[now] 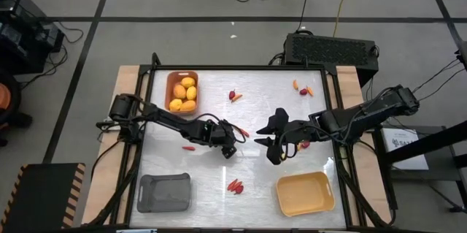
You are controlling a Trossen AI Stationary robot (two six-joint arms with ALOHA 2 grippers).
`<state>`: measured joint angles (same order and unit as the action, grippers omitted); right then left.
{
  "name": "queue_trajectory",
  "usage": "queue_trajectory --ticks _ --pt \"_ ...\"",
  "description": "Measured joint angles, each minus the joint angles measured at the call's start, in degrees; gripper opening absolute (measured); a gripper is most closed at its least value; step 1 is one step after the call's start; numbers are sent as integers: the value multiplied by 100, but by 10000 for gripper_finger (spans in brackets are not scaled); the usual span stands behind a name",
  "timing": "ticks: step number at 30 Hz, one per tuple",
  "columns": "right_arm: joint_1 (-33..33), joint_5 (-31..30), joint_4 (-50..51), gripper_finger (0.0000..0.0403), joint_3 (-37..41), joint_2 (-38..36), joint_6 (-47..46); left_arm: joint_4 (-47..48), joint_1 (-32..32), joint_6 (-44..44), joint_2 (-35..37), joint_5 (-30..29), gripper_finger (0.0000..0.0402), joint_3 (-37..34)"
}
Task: Sort produce into baskets
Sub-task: Put the red bell pepper into the black bin
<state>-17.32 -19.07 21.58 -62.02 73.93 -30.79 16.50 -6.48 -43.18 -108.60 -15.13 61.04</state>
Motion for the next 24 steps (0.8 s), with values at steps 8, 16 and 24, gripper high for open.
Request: queue_trajectory --ticks 8,16,24 --pt "0 0 2 141 0 0 -112 -19 -52 0 -63 -248 281 5" --pt "0 0 4 141 0 0 -114 37 -39 -2 -53 -256 199 -6" --pt "0 0 9 141 0 0 -114 101 -14 11 92 -149 129 -27"
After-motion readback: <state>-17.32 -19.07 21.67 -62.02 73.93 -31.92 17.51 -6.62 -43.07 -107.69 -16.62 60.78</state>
